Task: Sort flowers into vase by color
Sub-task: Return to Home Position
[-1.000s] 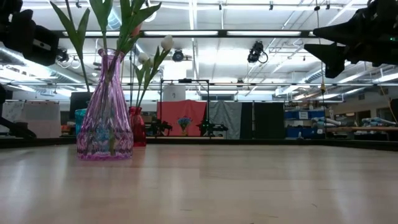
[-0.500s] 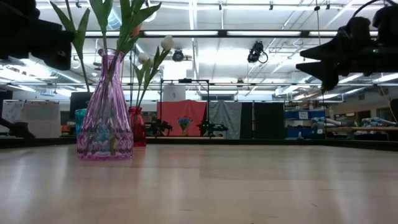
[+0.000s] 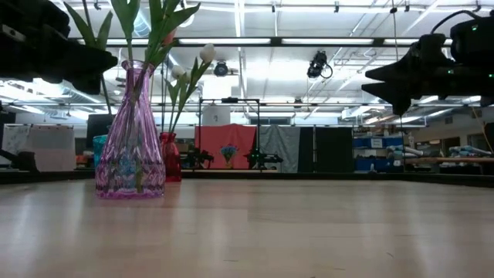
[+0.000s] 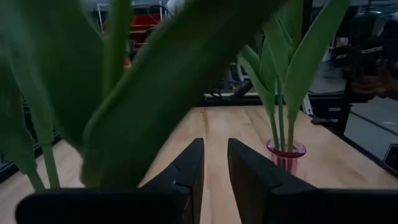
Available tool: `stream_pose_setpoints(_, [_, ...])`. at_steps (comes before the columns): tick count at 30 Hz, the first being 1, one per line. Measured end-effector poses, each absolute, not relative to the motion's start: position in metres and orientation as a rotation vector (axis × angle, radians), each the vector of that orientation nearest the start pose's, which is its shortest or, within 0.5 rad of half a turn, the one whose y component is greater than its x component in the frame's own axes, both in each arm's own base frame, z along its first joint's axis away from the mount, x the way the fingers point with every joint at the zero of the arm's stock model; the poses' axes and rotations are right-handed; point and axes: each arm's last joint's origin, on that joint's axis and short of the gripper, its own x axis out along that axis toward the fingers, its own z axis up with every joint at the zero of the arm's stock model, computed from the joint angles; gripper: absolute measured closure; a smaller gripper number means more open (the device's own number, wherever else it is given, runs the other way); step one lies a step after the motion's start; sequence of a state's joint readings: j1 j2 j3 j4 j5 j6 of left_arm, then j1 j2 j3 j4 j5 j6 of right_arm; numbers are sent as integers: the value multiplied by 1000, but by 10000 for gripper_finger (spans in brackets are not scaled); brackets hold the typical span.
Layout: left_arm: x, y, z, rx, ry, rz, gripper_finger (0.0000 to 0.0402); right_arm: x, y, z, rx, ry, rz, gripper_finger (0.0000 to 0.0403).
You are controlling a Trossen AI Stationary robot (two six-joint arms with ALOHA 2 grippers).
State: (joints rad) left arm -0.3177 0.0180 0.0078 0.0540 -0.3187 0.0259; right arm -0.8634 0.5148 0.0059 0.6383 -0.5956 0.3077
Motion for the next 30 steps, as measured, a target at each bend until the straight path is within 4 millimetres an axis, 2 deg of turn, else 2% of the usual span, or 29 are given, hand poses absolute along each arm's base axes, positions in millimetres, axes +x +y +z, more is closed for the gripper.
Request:
stream_pose_setpoints(10, [95,-20,170,-49,-45,57,326,84,-97,173,337,-167,-535,172])
stream_pose_setpoints(30, [95,-20,170,-74,-49,60,326,84,-97,174,325,-171,-557,172])
